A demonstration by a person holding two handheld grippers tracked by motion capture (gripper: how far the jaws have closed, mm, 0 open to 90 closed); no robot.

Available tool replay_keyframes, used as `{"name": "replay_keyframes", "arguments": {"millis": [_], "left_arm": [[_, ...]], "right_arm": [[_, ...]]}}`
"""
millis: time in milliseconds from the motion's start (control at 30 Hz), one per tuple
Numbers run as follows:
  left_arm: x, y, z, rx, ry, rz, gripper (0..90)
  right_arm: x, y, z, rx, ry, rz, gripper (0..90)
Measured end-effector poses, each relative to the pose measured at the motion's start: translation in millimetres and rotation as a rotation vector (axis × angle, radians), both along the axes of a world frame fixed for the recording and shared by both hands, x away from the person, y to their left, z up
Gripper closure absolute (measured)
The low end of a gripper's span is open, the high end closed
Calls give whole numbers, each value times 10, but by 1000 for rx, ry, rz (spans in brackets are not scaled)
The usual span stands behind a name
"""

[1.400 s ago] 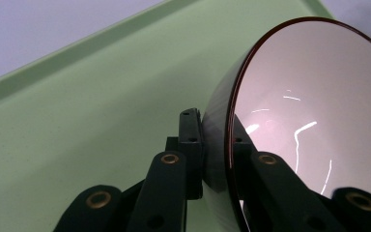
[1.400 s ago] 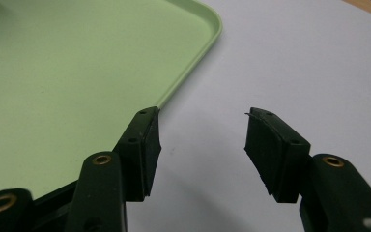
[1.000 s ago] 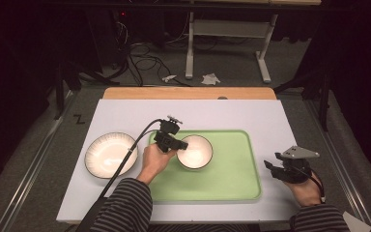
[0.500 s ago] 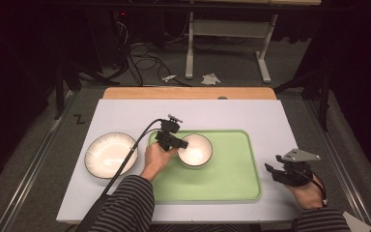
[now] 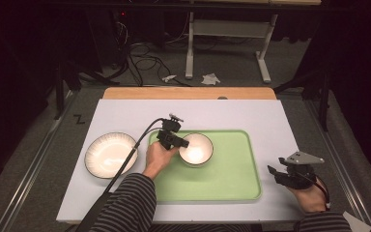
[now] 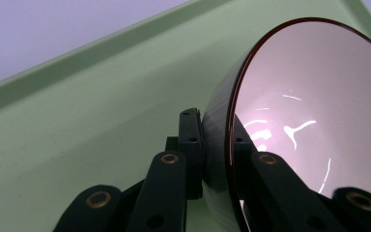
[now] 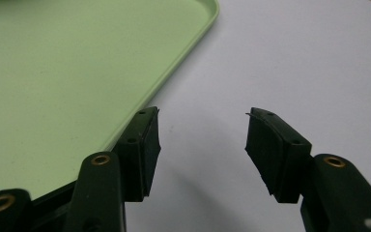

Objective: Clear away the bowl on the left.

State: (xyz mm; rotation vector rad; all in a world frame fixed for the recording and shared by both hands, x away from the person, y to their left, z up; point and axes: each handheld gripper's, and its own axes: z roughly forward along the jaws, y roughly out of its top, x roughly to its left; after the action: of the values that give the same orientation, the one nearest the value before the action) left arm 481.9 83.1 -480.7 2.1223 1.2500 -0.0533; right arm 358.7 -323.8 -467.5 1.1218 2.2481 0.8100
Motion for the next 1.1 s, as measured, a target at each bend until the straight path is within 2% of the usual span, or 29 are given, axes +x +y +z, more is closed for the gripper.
{"name": "replay_keyframes", "arguments": {"millis": [333,633,1100], "left_arm": [[27,4,-34,-12,7,23,820],[4,-22,-47,16,-25,20,820],[-22,-22,-32,22,-63,9,812]], "right_arm": [[-6,1,-5,2,3,1,473],[4,-5,-12,6,15,2,471],[16,0,-11,10,15,10,471]]}}
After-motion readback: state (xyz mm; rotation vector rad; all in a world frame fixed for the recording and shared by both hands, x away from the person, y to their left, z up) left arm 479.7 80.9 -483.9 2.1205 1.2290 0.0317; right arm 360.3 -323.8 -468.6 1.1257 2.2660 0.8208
